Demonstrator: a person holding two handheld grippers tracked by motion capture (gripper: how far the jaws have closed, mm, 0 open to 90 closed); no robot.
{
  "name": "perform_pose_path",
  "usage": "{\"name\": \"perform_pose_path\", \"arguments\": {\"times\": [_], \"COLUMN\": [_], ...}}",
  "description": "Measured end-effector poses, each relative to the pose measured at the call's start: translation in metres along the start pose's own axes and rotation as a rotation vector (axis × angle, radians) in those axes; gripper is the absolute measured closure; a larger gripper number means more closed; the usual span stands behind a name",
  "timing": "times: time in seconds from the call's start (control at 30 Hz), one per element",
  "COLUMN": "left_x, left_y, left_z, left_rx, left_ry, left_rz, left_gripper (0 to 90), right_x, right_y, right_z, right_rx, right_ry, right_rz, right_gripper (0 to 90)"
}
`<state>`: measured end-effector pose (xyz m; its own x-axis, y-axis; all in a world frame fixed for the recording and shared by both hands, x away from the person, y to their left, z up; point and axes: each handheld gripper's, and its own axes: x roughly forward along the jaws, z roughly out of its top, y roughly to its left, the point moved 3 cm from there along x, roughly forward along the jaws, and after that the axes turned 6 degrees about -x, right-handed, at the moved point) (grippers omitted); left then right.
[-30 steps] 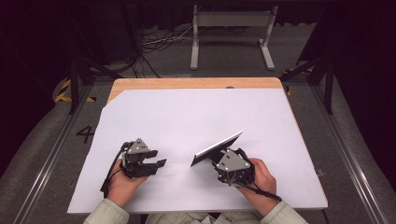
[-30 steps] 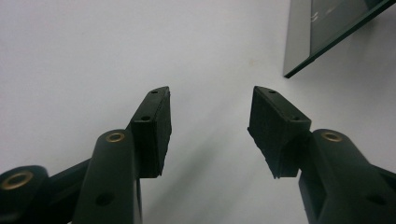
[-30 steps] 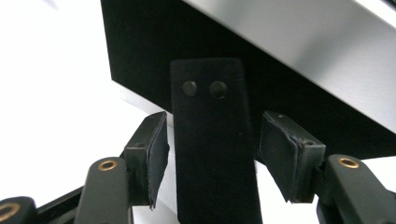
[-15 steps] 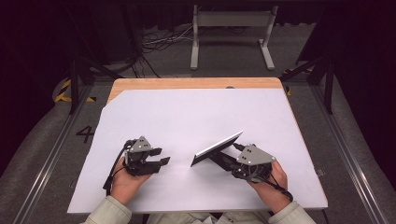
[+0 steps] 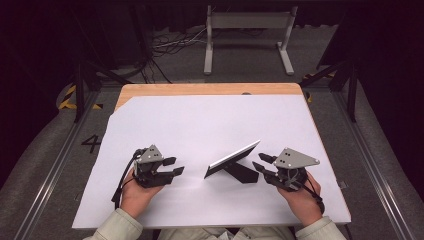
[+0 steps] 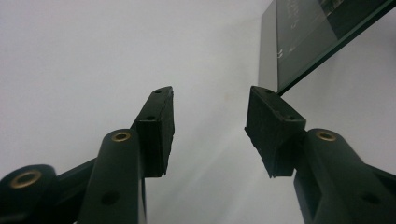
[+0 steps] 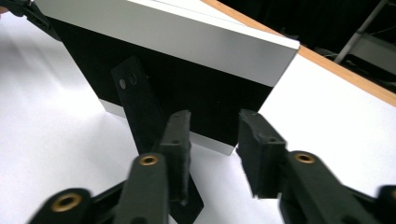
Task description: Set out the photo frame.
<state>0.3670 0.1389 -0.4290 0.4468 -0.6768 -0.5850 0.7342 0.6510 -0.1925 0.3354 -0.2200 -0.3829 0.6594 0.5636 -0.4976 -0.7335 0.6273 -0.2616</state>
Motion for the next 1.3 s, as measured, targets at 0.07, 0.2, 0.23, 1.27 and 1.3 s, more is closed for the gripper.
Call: {"name": "perform_pose_path", "arguments": {"times": [0.07, 0.2, 0.23, 1.27, 1.3], "left_x": [-0.002, -0.005, -0.005, 0.057, 0.057], "left_y": [-0.002, -0.005, -0.005, -0.018, -0.018], "left_z": [0.001, 0.004, 0.004, 0.003, 0.003], "left_rx": [0.004, 0.002, 0.003, 0.021, 0.021], "left_ry": [-0.023, -0.048, -0.046, 0.124, 0.124], "left_rz": [-0.011, -0.011, -0.011, -0.103, -0.103], "left_gripper": [54.0, 56.6, 57.1, 89.9, 89.8], "right_x": [-0.001, -0.002, -0.002, -0.005, -0.005], "right_y": [-0.002, -0.007, -0.008, -0.023, -0.023], "right_z": [-0.001, -0.004, -0.005, -0.012, -0.012], "right_rx": [0.004, 0.016, 0.014, 0.051, 0.053], "right_ry": [-0.002, 0.001, 0.002, 0.018, 0.017], "right_rz": [0.009, 0.018, 0.016, 0.023, 0.025], "right_gripper": [68.1, 70.1, 70.1, 76.6, 77.4]}}
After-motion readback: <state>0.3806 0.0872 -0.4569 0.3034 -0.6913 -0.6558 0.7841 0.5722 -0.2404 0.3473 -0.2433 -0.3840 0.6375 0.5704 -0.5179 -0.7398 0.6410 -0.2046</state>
